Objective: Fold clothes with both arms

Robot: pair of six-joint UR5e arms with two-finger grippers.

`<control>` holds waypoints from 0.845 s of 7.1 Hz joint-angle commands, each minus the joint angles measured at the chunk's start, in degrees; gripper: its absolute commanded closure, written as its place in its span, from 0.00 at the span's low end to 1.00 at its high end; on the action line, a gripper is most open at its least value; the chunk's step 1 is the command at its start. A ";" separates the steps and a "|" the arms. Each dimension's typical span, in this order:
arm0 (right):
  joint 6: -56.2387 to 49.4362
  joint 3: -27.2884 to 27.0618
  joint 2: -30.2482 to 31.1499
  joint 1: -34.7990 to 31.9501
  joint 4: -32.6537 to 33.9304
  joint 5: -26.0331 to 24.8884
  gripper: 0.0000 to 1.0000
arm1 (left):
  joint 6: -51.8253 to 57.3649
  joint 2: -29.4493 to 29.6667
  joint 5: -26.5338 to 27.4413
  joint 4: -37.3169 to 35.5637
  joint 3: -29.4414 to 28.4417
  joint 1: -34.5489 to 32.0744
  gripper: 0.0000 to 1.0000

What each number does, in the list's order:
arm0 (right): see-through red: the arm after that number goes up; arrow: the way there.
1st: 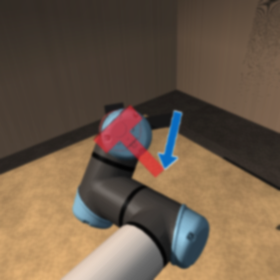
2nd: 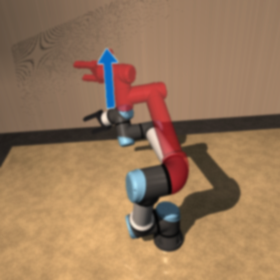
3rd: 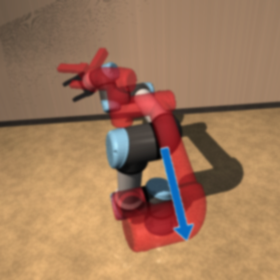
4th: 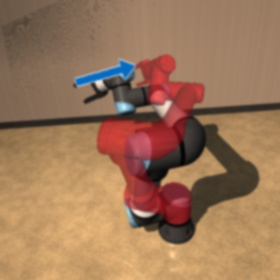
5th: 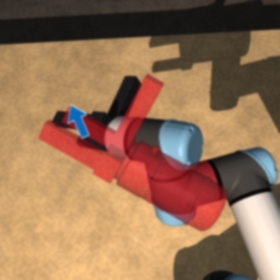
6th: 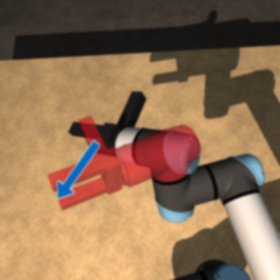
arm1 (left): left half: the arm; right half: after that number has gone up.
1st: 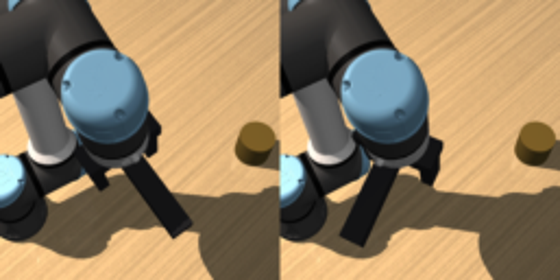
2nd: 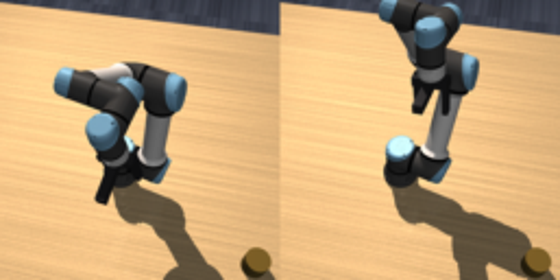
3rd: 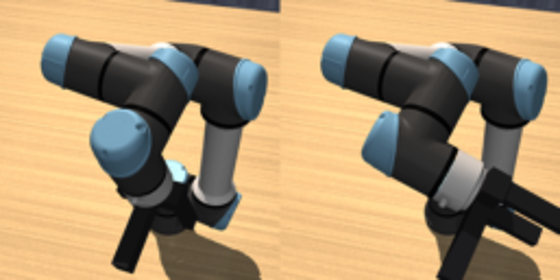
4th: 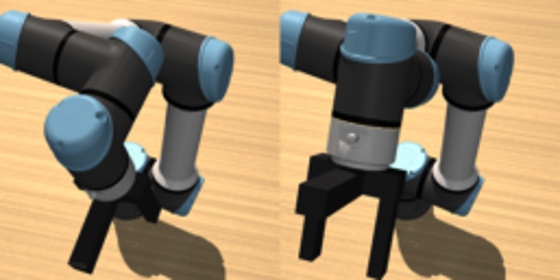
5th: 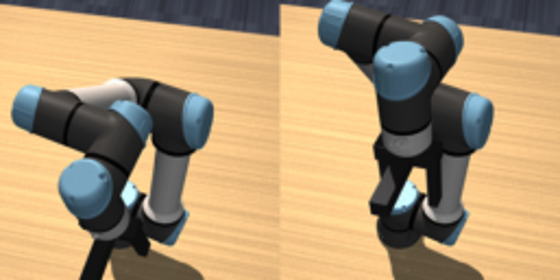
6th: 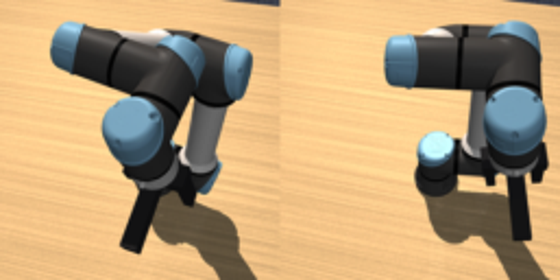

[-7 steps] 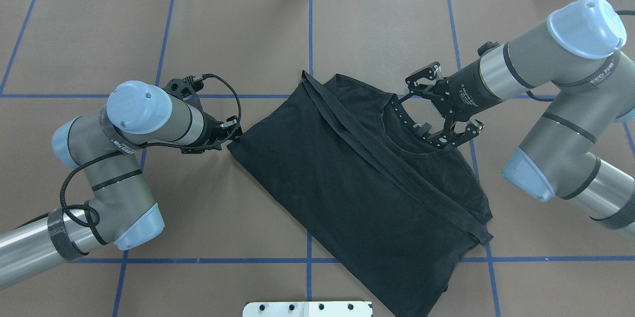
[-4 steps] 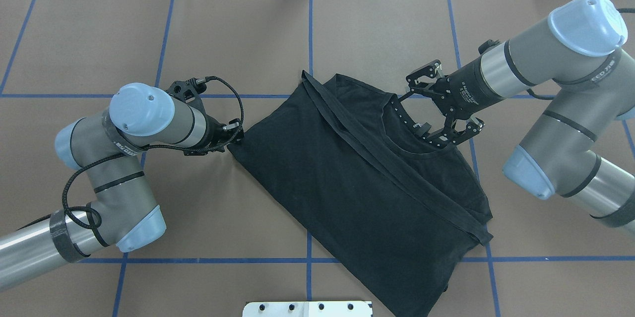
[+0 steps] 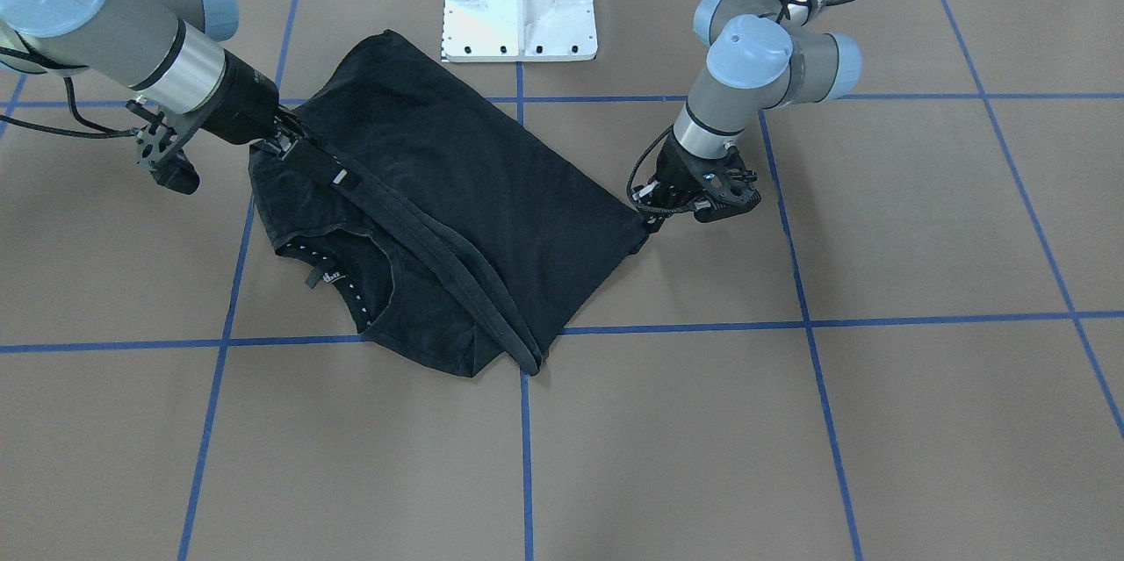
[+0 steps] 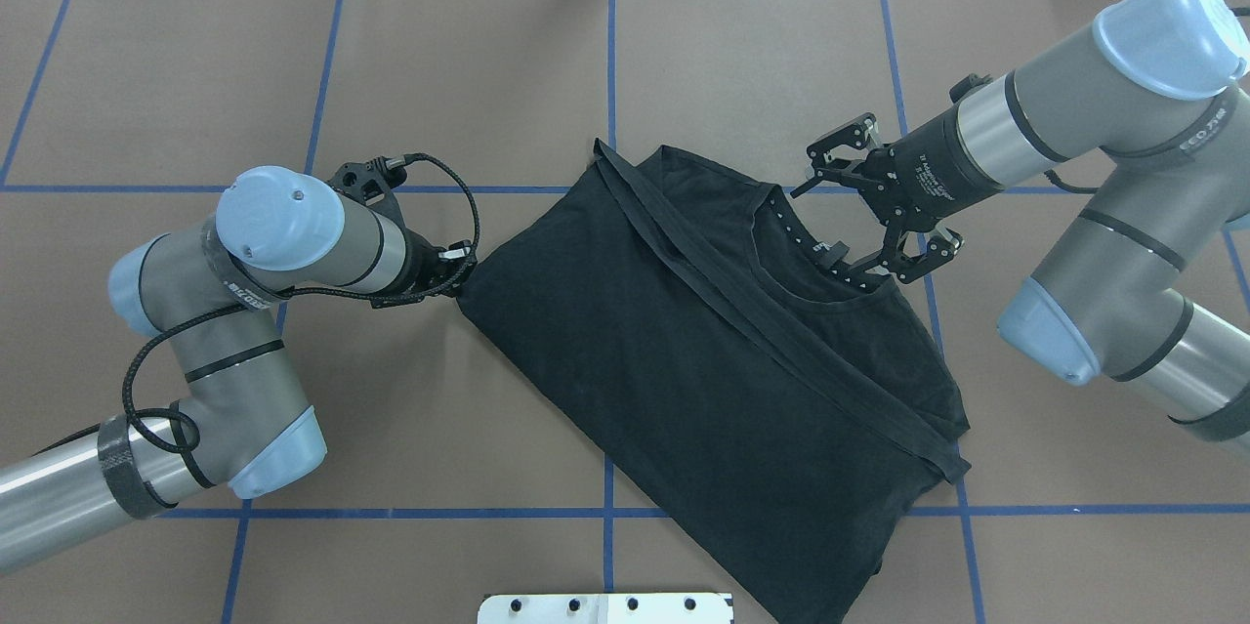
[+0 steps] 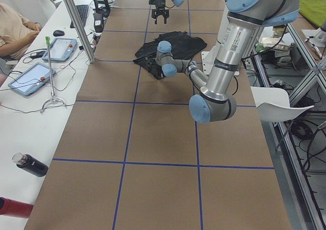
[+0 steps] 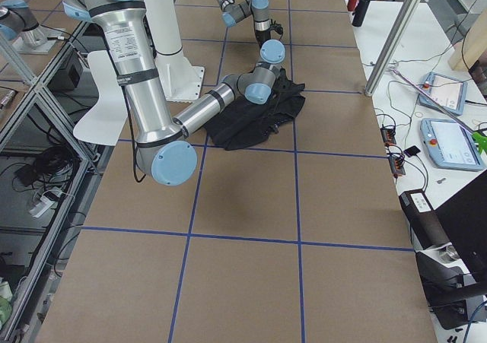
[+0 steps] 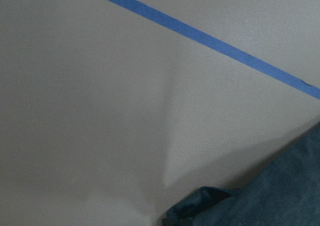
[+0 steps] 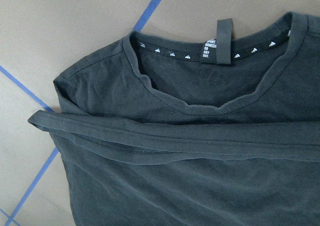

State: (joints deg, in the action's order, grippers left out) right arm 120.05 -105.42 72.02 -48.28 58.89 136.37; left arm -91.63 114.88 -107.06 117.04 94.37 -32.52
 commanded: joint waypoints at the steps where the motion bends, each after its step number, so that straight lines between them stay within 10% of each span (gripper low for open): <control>1: 0.01 0.04 -0.04 -0.59 0.00 1.26 0.00 | 0.75 -0.19 -0.17 -0.15 1.33 -0.34 1.00; 4: -0.08 0.21 -0.21 -0.50 0.09 0.74 0.00 | 11.11 2.26 -0.52 3.26 -0.49 -10.06 1.00; 6: -0.08 0.12 -0.21 -0.50 0.00 0.12 0.00 | 11.48 12.24 -0.69 16.74 -18.86 -14.30 1.00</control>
State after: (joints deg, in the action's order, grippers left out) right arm 119.97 -105.26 71.83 -48.83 58.92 136.89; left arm -80.59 121.52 -107.64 126.34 85.54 -44.14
